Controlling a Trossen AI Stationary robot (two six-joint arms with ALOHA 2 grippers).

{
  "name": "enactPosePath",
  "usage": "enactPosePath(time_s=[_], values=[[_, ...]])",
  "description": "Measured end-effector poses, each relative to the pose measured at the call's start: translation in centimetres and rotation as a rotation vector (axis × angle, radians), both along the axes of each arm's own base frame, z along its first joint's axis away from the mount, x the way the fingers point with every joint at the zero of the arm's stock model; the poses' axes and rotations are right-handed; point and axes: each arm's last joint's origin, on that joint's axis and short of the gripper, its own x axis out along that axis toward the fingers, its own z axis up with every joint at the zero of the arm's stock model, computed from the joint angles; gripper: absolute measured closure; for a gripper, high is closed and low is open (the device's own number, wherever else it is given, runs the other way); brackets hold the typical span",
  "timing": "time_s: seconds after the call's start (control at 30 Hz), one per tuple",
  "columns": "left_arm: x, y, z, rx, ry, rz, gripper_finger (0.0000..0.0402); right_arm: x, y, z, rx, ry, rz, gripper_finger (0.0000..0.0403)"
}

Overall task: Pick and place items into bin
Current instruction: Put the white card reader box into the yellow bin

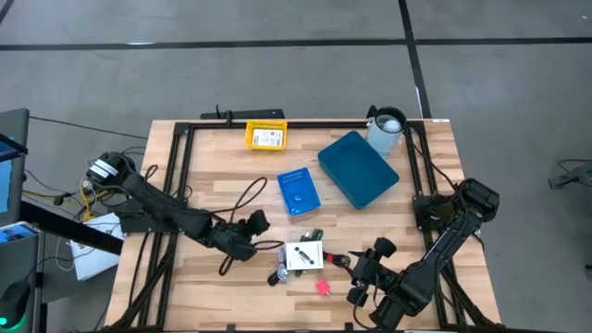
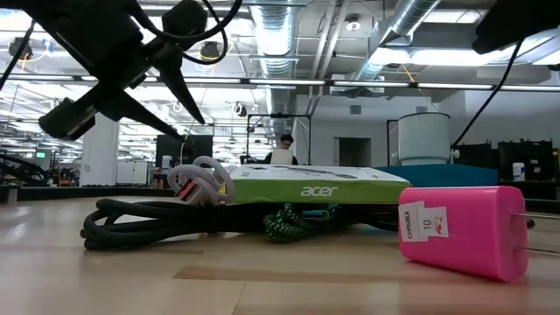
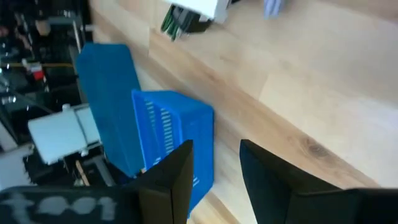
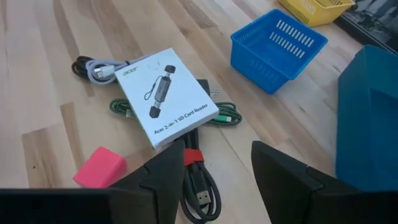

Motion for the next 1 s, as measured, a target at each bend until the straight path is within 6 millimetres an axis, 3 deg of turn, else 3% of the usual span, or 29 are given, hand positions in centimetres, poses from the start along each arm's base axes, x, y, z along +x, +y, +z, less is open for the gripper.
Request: enactPosePath(time_s=[0.43,0.77,1.0], values=[[0.6,0.7,-0.6,-0.007,0.066,-0.079,0.0231,1.1,-1.2,0.0,-0.013,0.011,-0.046,0.0209],[1.9,0.1,-3.5,0.045,0.125,-0.128,0.0230,1.0,-1.3,-0.1,0.006,0.050,-0.048,0.0206],[1.8,0.3,-3.5,0.071,0.053,0.026,0.0230,0.9,-1.1,-0.2,0.049,0.089,-0.048,0.0206]])
